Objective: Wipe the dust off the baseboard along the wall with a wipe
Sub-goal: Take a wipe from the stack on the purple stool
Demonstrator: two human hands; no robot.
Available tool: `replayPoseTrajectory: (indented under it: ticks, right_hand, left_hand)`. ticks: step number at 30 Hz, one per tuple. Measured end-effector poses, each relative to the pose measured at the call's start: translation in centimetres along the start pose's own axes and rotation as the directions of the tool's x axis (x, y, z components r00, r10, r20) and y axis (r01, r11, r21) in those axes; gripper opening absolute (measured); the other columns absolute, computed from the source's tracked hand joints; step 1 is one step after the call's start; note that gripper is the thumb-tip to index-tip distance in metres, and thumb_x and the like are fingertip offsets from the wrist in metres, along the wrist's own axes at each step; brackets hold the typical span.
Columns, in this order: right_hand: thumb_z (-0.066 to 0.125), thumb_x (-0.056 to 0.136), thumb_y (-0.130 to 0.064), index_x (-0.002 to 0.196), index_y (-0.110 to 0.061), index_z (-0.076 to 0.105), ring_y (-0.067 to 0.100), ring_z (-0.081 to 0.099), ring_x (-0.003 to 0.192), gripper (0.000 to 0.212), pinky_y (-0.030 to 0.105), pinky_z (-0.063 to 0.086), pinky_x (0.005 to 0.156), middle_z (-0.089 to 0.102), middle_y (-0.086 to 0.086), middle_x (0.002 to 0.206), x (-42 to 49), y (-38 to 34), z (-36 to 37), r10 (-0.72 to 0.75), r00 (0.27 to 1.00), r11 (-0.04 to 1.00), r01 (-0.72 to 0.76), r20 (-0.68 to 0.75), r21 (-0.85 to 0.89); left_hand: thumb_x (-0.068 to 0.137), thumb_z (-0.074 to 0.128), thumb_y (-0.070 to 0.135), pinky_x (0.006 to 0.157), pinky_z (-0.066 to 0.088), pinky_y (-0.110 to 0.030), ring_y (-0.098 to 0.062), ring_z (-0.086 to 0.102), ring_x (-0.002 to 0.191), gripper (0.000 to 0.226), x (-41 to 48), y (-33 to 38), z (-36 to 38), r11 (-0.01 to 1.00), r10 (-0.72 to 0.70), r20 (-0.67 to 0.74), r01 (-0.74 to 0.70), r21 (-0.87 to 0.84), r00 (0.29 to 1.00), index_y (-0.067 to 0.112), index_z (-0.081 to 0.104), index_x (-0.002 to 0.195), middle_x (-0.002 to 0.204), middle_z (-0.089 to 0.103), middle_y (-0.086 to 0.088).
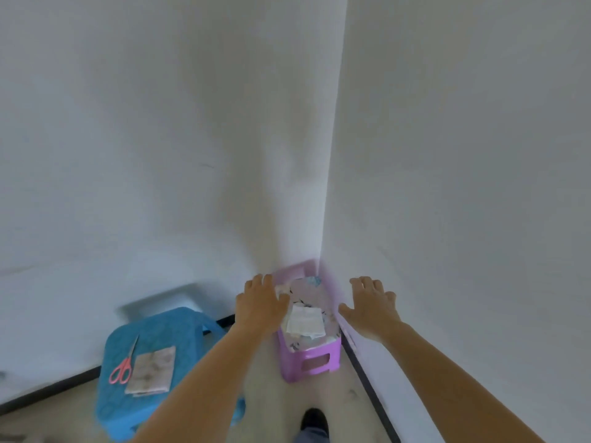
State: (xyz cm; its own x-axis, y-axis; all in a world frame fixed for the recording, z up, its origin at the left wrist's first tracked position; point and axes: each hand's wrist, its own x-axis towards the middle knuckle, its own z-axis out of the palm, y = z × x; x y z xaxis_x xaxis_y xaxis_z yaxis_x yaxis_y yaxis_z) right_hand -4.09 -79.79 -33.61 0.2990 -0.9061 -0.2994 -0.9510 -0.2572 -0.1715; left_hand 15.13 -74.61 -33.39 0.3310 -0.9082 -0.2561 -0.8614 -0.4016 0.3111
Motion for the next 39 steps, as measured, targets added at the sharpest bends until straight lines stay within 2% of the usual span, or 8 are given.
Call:
replayPoseTrajectory:
  ticks: [7,14,18,24,29,33,36,39]
  right_hand:
    - [0.04,0.094,-0.043,0.139,-0.016,0.033,0.021,0.034,0.13,0.052,0.04,0.029,0.105,0.037,0.003,0.141,10.7,4.4,9.6,-0.021,0.972,0.999,0.027,0.235,-0.023]
    - [0.034,0.094,-0.033,0.137,-0.016,0.035,0.018,0.032,0.134,0.047,0.04,0.02,0.113,0.039,0.001,0.141,21.0,7.6,20.2,-0.167,0.95,0.966,0.211,0.262,-0.152]
    - [0.039,0.093,-0.035,0.134,-0.016,0.038,0.019,0.038,0.127,0.045,0.037,0.03,0.105,0.044,0.001,0.136,24.6,7.8,28.5,-0.145,0.949,0.985,0.166,0.28,-0.054]
    - [0.044,0.094,-0.038,0.134,-0.012,0.038,0.02,0.041,0.124,0.048,0.031,0.039,0.102,0.042,0.005,0.137,27.2,7.4,38.8,-0.015,0.956,0.98,-0.045,0.294,0.194]
    - [0.062,0.087,-0.028,0.113,-0.009,0.044,0.023,0.055,0.1,0.036,0.037,0.053,0.082,0.051,0.002,0.105,28.7,5.5,41.1,0.285,0.923,0.757,-0.382,0.258,0.53]
    - [0.059,0.081,0.003,0.082,-0.006,0.052,0.012,0.049,0.061,0.011,0.009,0.038,0.045,0.049,-0.001,0.068,29.1,3.6,40.2,0.348,0.799,0.357,-0.596,0.49,0.719]
    - [0.054,0.079,0.002,0.069,0.005,0.054,0.017,0.039,0.06,0.01,0.023,0.031,0.052,0.044,0.008,0.063,28.0,3.0,37.8,0.33,0.804,0.316,-0.588,0.495,0.744]
    - [0.051,0.078,0.001,0.064,-0.001,0.043,0.016,0.029,0.059,0.016,0.02,0.022,0.05,0.032,0.007,0.062,26.1,2.5,33.2,0.334,0.824,0.285,-0.551,0.457,0.784]
  left_hand:
    - [0.095,0.045,0.03,0.102,0.034,-0.033,-0.023,0.034,0.131,0.048,7.7,-1.9,10.8,0.989,-0.141,0.235,0.149,-0.013,0.962,0.01,0.038,0.138,0.145,0.036,-0.006]
    - [0.098,0.039,0.033,0.115,0.022,-0.034,-0.021,0.015,0.145,0.059,15.4,-5.5,22.9,0.975,-0.22,0.377,0.219,0.045,0.9,0.012,0.021,0.15,0.16,0.012,-0.004]
    - [0.096,0.04,0.034,0.113,0.025,-0.034,-0.02,0.018,0.143,0.059,19.5,-7.3,31.0,0.981,-0.19,0.419,0.184,0.054,0.888,0.014,0.022,0.149,0.158,0.017,-0.003]
    - [0.099,0.032,0.037,0.118,0.013,-0.035,-0.017,-0.007,0.147,0.069,22.9,-10.4,39.5,0.993,-0.094,0.454,0.049,0.111,0.886,0.017,-0.007,0.152,0.16,-0.014,0.001]
    - [0.1,0.029,0.039,0.119,0.006,-0.032,-0.016,-0.019,0.145,0.073,22.9,-11.8,41.6,0.992,-0.052,0.471,-0.009,0.126,0.881,0.018,-0.021,0.149,0.155,-0.029,0.001]
    - [0.098,0.035,0.042,0.119,0.008,-0.035,-0.016,-0.014,0.146,0.075,23.9,-11.9,40.1,0.989,-0.027,0.56,-0.059,0.135,0.828,0.019,-0.013,0.152,0.158,-0.023,0.001]
    - [0.097,0.039,0.04,0.119,0.013,-0.038,-0.019,-0.003,0.148,0.073,25.1,-11.7,37.4,0.992,-0.037,0.635,-0.048,0.115,0.772,0.02,-0.003,0.153,0.161,-0.008,-0.001]
    - [0.097,0.042,0.033,0.117,0.022,-0.038,-0.021,0.009,0.147,0.07,25.2,-9.9,33.4,0.999,-0.046,0.633,0.038,0.027,0.772,0.02,0.002,0.153,0.161,0.0,-0.001]
